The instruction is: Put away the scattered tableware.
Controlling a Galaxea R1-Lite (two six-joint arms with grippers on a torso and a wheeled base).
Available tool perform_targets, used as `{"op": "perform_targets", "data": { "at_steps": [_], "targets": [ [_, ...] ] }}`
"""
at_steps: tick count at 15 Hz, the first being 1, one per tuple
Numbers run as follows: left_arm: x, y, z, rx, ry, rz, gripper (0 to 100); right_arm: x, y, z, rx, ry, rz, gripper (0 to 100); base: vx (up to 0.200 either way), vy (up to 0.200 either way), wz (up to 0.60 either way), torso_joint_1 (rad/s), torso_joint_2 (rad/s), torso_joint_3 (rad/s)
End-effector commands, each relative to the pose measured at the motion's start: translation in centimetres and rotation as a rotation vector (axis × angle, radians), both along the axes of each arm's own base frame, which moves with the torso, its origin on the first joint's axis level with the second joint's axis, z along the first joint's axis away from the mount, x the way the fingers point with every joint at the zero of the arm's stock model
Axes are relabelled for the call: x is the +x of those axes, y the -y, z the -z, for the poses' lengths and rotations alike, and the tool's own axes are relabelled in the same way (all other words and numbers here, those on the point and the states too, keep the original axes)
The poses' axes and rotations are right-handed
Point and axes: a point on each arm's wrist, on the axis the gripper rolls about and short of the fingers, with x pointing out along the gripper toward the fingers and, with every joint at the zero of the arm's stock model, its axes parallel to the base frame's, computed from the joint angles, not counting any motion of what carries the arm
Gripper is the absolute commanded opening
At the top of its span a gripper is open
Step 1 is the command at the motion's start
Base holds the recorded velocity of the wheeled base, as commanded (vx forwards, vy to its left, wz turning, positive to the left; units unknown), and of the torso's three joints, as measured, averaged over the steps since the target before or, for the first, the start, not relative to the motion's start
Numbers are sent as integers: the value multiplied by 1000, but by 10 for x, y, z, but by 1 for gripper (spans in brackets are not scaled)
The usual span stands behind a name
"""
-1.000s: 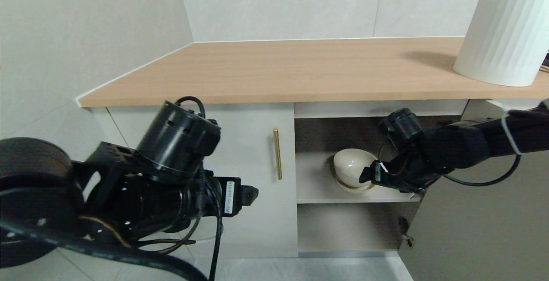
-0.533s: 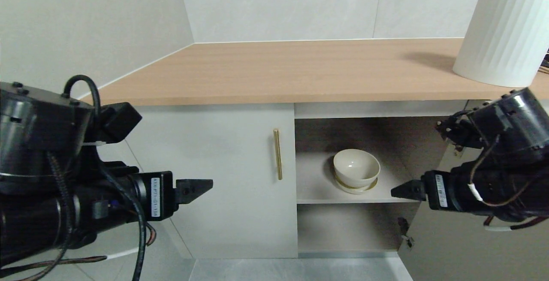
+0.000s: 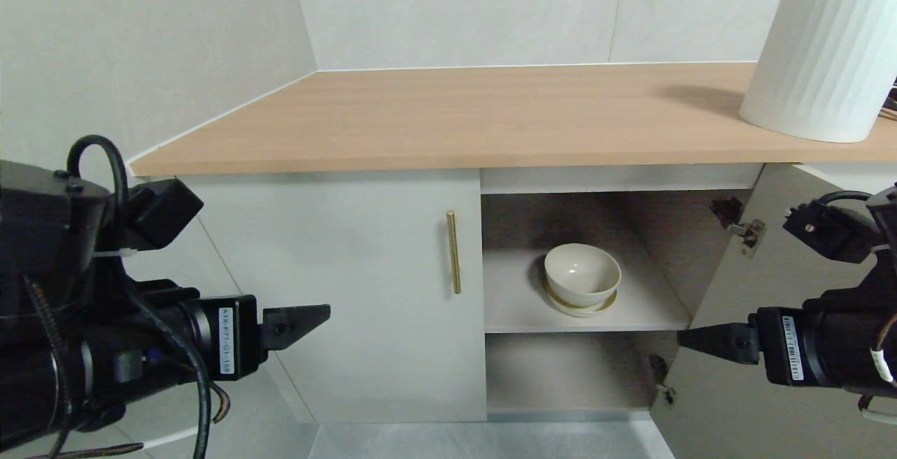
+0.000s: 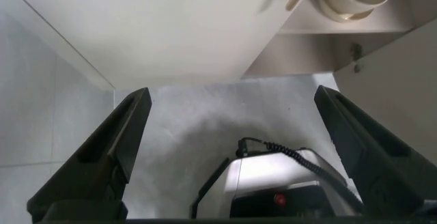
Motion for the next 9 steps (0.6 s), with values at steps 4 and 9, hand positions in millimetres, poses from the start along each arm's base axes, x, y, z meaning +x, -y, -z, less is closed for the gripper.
{"op": "perform_targets", "data": {
  "at_steps": [4, 9],
  "targets": [
    [6, 4, 6, 17, -28, -2, 100, -3, 2, 0, 0, 3, -2, 100, -150, 0, 0, 3, 4, 3],
    [9, 6, 10, 25, -42, -3, 100, -3, 2, 1, -3, 2, -2, 100, -200, 0, 0, -1, 2, 1]
  ]
}}
